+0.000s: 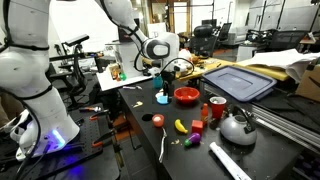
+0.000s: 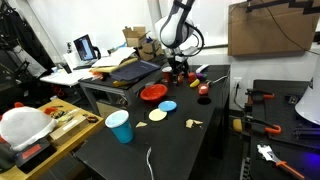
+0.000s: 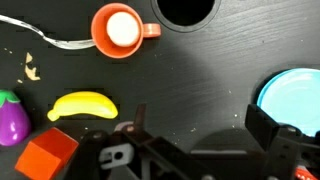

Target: Move the fork on the left to the left.

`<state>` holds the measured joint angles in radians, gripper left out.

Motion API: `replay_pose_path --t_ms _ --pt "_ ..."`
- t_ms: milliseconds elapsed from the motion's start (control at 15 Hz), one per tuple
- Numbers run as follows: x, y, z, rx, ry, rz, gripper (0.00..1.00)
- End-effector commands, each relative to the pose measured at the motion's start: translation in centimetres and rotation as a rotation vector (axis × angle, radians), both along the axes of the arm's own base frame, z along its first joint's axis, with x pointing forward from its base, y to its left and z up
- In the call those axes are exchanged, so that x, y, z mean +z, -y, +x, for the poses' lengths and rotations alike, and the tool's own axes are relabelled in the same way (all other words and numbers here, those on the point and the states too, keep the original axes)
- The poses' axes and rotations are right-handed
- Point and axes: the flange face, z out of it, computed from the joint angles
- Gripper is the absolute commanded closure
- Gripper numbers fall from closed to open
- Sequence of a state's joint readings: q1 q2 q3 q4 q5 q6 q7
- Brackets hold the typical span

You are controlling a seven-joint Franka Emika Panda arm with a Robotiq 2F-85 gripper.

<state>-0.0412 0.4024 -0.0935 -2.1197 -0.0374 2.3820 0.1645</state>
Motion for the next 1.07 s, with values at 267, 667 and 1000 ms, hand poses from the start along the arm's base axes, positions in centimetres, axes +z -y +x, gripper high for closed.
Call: replay_pose_path --t_ms 267,667,1000 --pt "1.4 3.1 -2.1 0.007 0.03 0.053 0.0" --pt "2.9 3.7 -1.9 0.055 0.056 0.105 0.0" --pt "6.3 2.1 -1.5 0.099 0.046 0.13 0.0"
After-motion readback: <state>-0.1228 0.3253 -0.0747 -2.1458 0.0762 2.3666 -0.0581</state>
